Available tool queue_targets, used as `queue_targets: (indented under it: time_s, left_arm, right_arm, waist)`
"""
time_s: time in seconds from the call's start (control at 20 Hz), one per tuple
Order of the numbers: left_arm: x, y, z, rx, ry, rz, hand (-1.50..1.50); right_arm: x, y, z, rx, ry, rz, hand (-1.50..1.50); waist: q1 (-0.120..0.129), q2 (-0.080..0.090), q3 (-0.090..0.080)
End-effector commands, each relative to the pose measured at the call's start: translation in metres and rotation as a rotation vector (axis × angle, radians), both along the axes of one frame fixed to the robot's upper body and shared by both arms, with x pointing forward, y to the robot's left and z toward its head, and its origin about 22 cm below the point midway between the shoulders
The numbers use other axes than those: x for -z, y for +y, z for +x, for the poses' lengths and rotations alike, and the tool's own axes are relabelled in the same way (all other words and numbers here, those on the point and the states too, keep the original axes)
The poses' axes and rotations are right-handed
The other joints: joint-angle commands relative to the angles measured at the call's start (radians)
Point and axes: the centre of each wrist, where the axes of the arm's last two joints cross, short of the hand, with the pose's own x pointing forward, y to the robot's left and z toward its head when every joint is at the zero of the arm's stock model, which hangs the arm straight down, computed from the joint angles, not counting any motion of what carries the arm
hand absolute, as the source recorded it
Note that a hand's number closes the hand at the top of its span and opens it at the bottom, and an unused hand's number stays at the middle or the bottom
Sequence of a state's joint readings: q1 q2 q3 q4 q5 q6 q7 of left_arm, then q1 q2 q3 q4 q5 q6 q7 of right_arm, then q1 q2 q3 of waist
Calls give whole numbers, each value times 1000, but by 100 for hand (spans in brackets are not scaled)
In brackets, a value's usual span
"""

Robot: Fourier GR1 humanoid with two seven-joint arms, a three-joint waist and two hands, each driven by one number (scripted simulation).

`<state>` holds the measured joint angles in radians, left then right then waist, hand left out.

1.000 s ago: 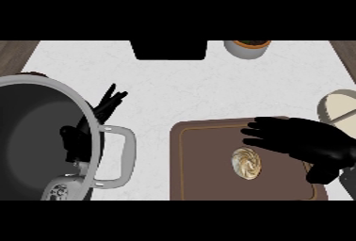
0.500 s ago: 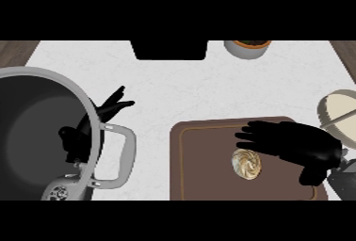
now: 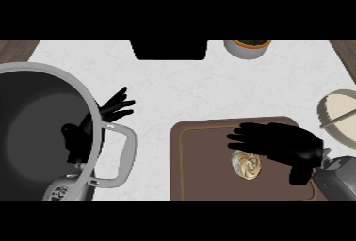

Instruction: Pick the cupcake from the tray and place it in the tiered basket

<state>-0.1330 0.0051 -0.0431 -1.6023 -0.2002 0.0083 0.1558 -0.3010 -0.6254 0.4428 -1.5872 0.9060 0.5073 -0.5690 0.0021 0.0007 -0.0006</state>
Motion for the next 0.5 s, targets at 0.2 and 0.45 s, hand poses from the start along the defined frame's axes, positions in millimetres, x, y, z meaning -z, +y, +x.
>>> queue_targets:
  time_s: [0.2,0.45]
  left_arm:
    - [17,11,-11,-97,-96,-14,0]
    - [3,1,12,-100,-97,-22,0]
  right_arm:
    - [21,25,6,1,41,-13,-150]
    - [39,11,-3,-4,57,5,-150]
  waist:
    - [7,1,0]
    - [-3,2,1]
